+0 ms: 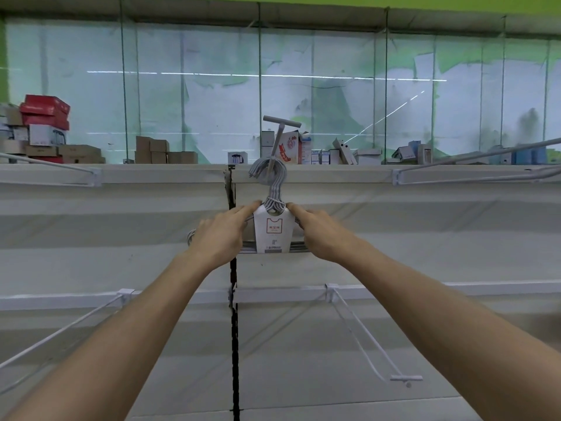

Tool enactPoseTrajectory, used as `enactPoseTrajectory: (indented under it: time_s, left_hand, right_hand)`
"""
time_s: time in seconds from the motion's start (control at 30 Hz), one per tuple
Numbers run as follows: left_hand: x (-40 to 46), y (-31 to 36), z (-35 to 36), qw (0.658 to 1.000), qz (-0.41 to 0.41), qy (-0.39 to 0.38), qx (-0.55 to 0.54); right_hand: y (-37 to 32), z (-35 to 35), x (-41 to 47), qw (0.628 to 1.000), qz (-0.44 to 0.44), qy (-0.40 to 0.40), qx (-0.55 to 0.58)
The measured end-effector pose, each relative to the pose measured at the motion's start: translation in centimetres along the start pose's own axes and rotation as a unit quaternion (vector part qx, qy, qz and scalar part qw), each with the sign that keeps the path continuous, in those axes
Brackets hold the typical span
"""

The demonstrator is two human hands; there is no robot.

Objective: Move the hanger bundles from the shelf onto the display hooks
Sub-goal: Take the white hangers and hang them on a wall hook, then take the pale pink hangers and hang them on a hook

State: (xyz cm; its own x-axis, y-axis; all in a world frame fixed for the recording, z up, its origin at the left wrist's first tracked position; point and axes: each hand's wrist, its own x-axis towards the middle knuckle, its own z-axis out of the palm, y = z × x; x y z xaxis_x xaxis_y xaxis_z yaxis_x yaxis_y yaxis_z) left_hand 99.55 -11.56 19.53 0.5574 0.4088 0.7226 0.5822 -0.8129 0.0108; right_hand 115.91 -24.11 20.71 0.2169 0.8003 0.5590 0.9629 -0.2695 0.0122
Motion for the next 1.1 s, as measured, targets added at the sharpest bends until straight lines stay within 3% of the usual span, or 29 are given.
enactPoseTrajectory:
  time_s: [0.4,0.63,0.9,1.1]
  left_hand:
    - [0.5,-0.3,1.2,0.997,0.008,-0.018,-0.075]
    - [-1.7,1.0,0.4,0.986,0.038,0.068,-0.146]
    - [-7.0,8.7,-2.4,0.952,0.050,0.163,-0.254]
    - [-10.9,18.0,-4.6,0.899,0.074,0.114,-0.415]
  right_hand:
    - [0.6,-0.1,0.3,1.000,0.012,0.009,-0.017]
    - [1.8,-1.1,-2.0,0.999,0.004,0.042,-0.015]
    - [5.6,-4.5,-11.4,0.995,0.016,0.081,0.054]
    - [10.9,-6.6,-21.6,0.989,0.055,0.090,0.102]
